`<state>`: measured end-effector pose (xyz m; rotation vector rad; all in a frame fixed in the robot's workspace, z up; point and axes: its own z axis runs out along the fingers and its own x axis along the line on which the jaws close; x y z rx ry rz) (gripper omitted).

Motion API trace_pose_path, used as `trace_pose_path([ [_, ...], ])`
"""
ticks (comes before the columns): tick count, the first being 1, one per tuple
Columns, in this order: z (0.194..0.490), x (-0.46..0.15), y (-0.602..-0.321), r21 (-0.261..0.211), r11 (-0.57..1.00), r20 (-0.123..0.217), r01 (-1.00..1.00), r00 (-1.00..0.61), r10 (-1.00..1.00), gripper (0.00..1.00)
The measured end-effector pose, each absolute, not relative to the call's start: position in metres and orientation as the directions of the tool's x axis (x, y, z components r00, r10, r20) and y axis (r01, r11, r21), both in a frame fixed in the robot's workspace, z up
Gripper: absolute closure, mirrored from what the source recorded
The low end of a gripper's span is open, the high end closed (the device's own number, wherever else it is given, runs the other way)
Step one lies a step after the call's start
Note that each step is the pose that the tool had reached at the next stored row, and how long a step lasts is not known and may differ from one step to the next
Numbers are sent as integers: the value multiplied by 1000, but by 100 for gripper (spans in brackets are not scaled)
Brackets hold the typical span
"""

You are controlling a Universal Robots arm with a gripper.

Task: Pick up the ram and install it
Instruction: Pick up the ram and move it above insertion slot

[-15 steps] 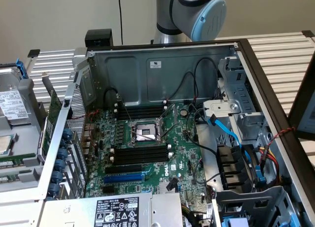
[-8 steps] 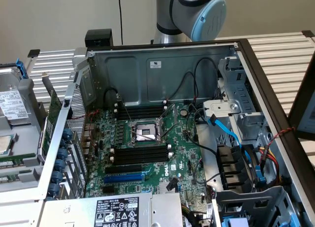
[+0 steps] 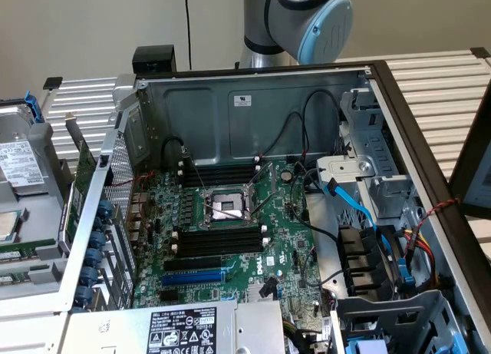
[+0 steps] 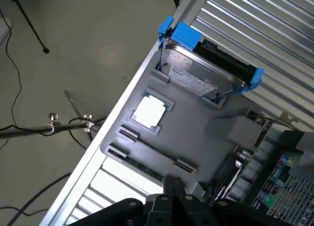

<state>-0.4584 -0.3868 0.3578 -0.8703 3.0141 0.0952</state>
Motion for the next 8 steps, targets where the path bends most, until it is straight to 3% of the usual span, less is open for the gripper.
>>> trace_pose_path([
  [8, 358, -458, -387, 57, 758, -20, -650, -760, -650, 89],
])
